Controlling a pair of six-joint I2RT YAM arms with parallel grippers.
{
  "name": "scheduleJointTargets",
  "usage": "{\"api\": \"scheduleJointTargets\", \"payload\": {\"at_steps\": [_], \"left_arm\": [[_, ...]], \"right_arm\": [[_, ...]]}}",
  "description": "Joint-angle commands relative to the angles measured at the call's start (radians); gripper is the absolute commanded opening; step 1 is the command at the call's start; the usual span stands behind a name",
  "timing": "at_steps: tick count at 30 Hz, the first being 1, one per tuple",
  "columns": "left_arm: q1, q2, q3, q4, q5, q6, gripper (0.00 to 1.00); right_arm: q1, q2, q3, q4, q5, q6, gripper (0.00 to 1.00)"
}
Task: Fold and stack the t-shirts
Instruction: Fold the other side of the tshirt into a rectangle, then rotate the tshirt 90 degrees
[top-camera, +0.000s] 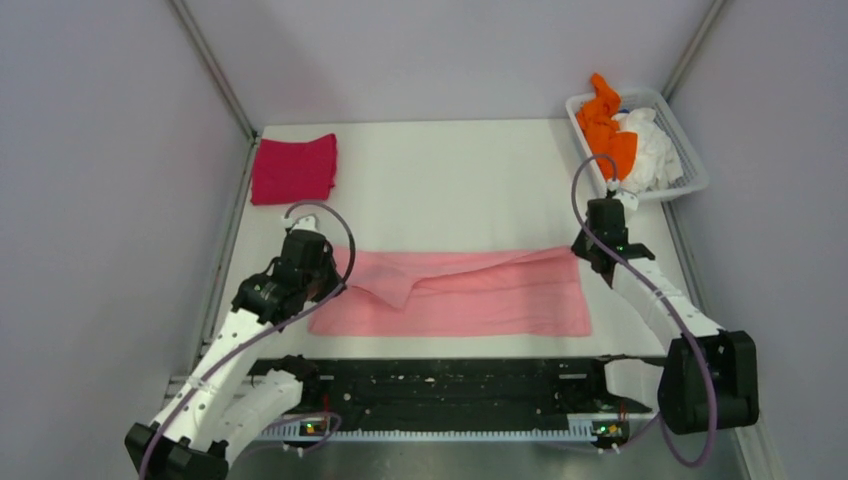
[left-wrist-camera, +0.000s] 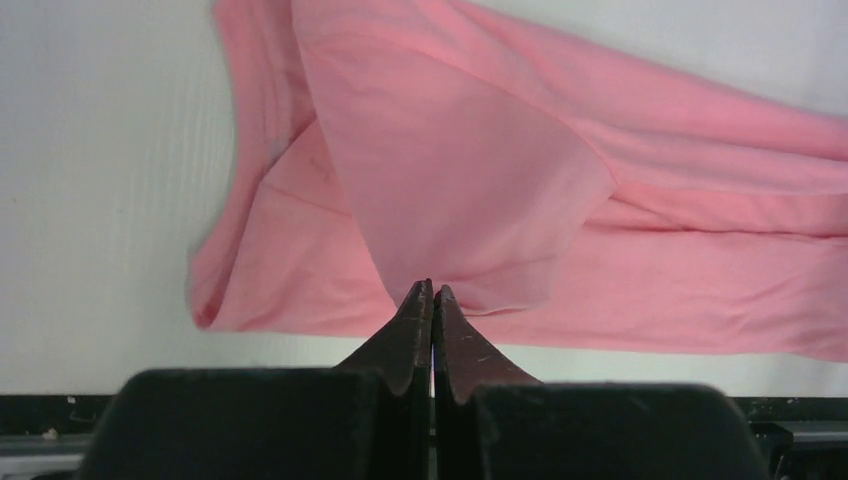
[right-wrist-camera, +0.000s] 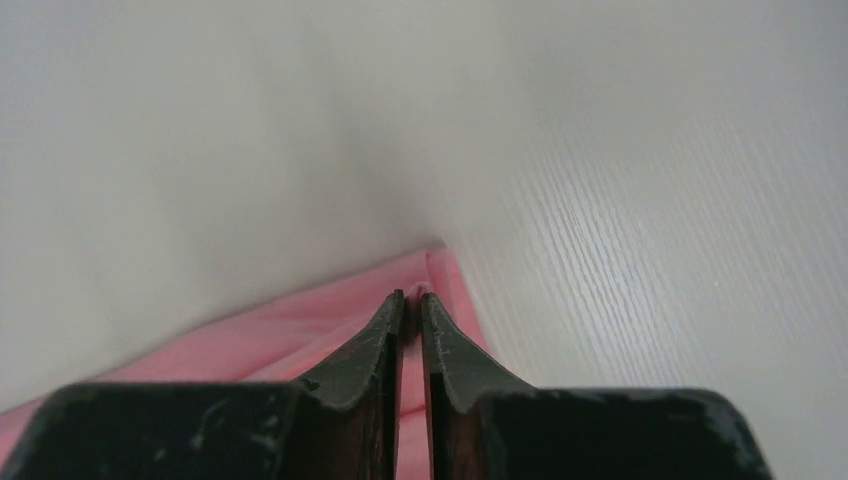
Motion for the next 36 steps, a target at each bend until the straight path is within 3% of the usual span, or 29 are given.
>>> {"api": "scheduleJointTargets", "payload": {"at_steps": [1, 4, 5, 7, 9, 10, 13, 16, 17, 21, 24, 27, 31, 36], "left_arm": [[-0.015, -0.079, -0.098, -0.031, 0.035, -0.107, 0.00], [-0.017, -0.106, -0.124, -0.056, 0.037, -0.189, 0.00], [-0.017, -0.119, -0.137, -0.084, 0.015, -0.212, 0.00], [-0.021, -0.136, -0.148, -0.122, 0.011, -0.266, 0.05], [-0.021, -0.147, -0.138, -0.147, 0.055, -0.278, 0.32], [-0.021, -0.154, -0.129, -0.170, 0.046, -0.291, 0.41], [-0.021, -0.176, -0.075, -0.246, -0.026, -0.299, 0.57], [-0.021, -0.195, -0.030, -0.246, -0.074, -0.285, 0.96], [-0.021, -0.197, -0.030, -0.195, -0.067, -0.267, 0.99], [-0.021, -0.115, -0.093, 0.084, 0.064, -0.208, 0.99], [-0.021, 0.078, -0.173, 0.359, 0.224, -0.241, 0.99], [-0.010, 0.303, -0.211, 0.543, 0.211, -0.313, 0.99], [0.055, 0.578, -0.165, 0.670, 0.194, -0.336, 0.99], [0.141, 0.805, 0.026, 0.655, 0.180, -0.308, 0.99]], "right_arm": [[0.001, -0.104, -0.091, -0.010, 0.024, 0.043, 0.14], [0.002, -0.207, -0.165, -0.073, 0.054, 0.125, 0.18], [0.002, -0.246, -0.182, -0.108, 0.087, 0.157, 0.37], [0.001, -0.317, -0.198, -0.172, 0.148, 0.191, 0.64], [0.001, -0.377, -0.189, -0.213, 0.176, 0.197, 0.89], [0.001, -0.403, -0.177, -0.222, 0.174, 0.191, 0.95], [0.001, -0.419, -0.122, -0.229, 0.127, 0.160, 0.98], [0.002, -0.394, -0.088, -0.205, -0.005, 0.120, 0.98], [0.001, -0.383, -0.084, -0.187, -0.059, 0.108, 0.98], [0.057, -0.322, -0.120, -0.028, -0.265, 0.086, 0.98], [0.194, -0.215, -0.133, 0.089, -0.282, 0.086, 0.99], [0.260, -0.047, -0.125, 0.177, -0.273, 0.128, 0.99], [0.324, 0.119, -0.105, 0.253, -0.253, 0.132, 0.99], [0.358, 0.199, -0.108, 0.222, -0.272, 0.130, 0.99]]}}
